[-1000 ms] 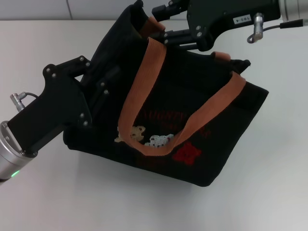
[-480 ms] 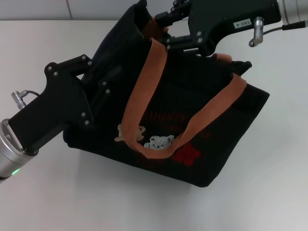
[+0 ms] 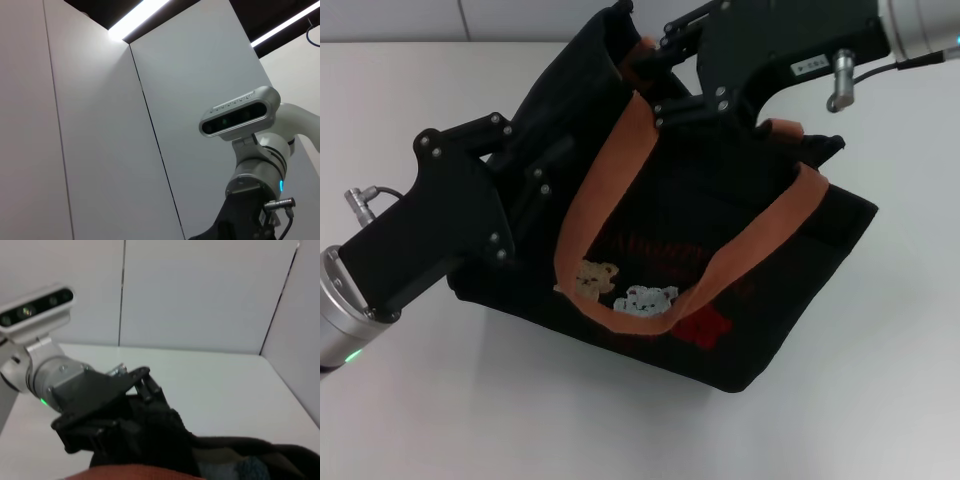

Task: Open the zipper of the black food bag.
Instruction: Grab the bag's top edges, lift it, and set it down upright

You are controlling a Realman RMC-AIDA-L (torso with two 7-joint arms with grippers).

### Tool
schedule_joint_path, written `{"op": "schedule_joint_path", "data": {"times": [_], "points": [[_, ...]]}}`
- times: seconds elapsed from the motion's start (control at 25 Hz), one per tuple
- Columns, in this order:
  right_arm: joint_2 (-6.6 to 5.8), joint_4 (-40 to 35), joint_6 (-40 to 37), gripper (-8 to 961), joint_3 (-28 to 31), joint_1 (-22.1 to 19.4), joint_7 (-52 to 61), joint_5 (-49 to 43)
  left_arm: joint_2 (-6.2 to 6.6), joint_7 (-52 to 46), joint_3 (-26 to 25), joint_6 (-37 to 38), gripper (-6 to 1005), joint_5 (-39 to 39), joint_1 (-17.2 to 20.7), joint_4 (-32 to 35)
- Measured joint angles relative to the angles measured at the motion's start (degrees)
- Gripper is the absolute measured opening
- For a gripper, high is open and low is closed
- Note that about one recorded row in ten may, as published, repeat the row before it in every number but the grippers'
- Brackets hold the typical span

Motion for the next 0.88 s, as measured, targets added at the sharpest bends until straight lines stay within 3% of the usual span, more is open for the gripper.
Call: {"op": "schedule_joint_path", "data": {"times": [0.52, 0.68, 0.88], "points": [[0.19, -0.34, 5.28, 315, -5.61, 1.46, 0.78, -2.76, 0.0, 0.0, 0.06, 0.3, 203, -0.03, -0.37, 0.06], [0.25, -0.02, 6.21, 135, -5.7, 1.15, 0.8, -2.76, 0.0, 0.0, 0.09, 0.38, 204, -0.02, -0.37, 0.06], [0.22, 0.0, 5.94, 58, -5.35, 0.01, 1.32, -2.72, 0.0, 0.0, 0.09, 0.42, 204, -0.03, -0.32, 0.06]]}}
